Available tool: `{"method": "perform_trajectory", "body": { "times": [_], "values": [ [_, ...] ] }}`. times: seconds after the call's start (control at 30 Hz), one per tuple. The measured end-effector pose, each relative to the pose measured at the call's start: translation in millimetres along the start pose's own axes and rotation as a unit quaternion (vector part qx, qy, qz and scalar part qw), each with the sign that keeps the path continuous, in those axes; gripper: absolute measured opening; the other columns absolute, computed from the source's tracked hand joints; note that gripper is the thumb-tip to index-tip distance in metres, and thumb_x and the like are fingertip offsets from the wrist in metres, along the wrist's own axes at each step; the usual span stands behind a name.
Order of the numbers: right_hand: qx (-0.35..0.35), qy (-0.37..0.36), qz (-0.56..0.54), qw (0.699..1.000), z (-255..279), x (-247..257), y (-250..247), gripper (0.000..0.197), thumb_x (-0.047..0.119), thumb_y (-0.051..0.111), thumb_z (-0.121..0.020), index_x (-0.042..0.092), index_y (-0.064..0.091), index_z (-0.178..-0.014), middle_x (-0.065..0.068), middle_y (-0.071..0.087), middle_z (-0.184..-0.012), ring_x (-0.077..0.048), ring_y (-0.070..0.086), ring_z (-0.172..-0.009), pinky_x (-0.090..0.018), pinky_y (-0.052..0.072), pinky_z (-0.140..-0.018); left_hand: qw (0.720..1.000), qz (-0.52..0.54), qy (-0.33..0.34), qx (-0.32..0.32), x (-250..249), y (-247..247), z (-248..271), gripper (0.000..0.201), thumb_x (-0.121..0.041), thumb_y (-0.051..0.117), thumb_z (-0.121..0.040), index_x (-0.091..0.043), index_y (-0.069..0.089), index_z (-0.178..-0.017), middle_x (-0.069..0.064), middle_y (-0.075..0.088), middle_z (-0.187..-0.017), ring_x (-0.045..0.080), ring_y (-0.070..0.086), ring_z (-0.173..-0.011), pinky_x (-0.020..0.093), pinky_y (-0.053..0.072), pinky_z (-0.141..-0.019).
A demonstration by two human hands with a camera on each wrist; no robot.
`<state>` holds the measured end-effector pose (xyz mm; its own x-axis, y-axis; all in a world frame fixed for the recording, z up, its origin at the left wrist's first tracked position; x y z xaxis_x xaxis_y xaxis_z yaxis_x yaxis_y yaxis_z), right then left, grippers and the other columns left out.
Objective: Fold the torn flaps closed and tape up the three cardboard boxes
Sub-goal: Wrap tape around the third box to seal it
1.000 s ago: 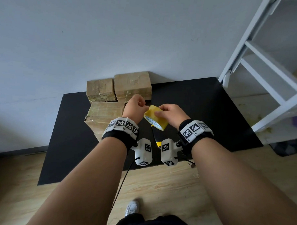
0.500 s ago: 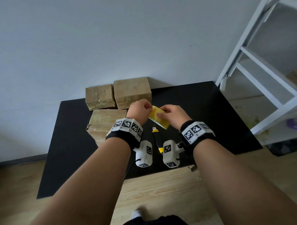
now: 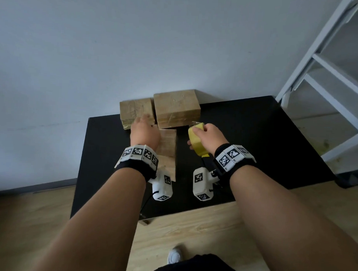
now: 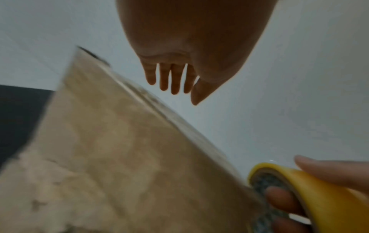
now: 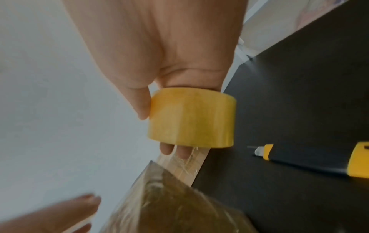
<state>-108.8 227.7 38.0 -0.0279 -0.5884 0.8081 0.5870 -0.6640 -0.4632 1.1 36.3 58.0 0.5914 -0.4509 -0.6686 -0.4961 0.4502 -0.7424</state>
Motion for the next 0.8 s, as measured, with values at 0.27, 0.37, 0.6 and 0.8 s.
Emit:
{"method": "perform_trajectory", "body": {
  "times": [0.27,0.37,0.6,0.8],
  "values": [
    [-0.045,-0.006,0.028,0.999,-4.2,21.9,35.1,0.042,0.039,0.050,-0.099,0.006,0.055,-0.124,-0.007,0.058,-0.106,-0.026,0.057,-0.099,-0.034,0.042,-0.079,0.986,-0.042,-0.131,0.093,69.8,-4.0,5.7,0.047,-0.032,0.025,-0.104,-0.001,0.051,-0.127,0.016,0.056,-0.126,0.033,0.054,-0.112,0.038,0.040,-0.085],
    [-0.050,-0.006,0.045,0.998,-8.5,22.5,37.1,0.040,0.038,0.050,-0.099,0.007,0.054,-0.124,-0.006,0.056,-0.104,-0.023,0.055,-0.096,-0.034,0.039,-0.078,0.990,-0.019,-0.120,0.068,70.3,-5.4,3.9,0.053,-0.042,0.025,-0.102,-0.005,0.057,-0.122,0.013,0.062,-0.117,0.030,0.057,-0.101,0.035,0.040,-0.078],
    [-0.016,0.004,0.088,0.996,-27.4,15.7,39.2,0.044,0.032,0.050,-0.100,0.006,0.049,-0.136,-0.015,0.057,-0.129,-0.033,0.055,-0.119,-0.040,0.042,-0.097,0.998,-0.046,-0.009,-0.042,30.3,-20.7,-1.1,0.055,-0.047,0.019,-0.100,-0.017,0.064,-0.109,0.009,0.064,-0.108,0.028,0.060,-0.097,0.042,0.051,-0.084],
    [0.006,0.039,0.116,0.992,-41.1,-14.0,31.3,0.039,0.023,0.046,-0.101,0.004,0.051,-0.135,-0.017,0.057,-0.130,-0.034,0.054,-0.118,-0.034,0.039,-0.087,0.995,-0.046,0.088,0.033,-1.1,25.1,-0.7,0.037,-0.019,0.039,-0.100,-0.022,0.060,-0.130,0.005,0.052,-0.130,0.024,0.049,-0.118,0.033,0.040,-0.096]
  ]
}}
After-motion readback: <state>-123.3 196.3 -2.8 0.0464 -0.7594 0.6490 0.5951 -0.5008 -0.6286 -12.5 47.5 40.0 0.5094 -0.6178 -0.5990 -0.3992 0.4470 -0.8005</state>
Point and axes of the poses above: each hand's wrist, its own z-axis away from the middle knuckle, its own y-axis out of the palm, x = y × z, the point moved 9 cm from there along -z, towards the middle knuckle
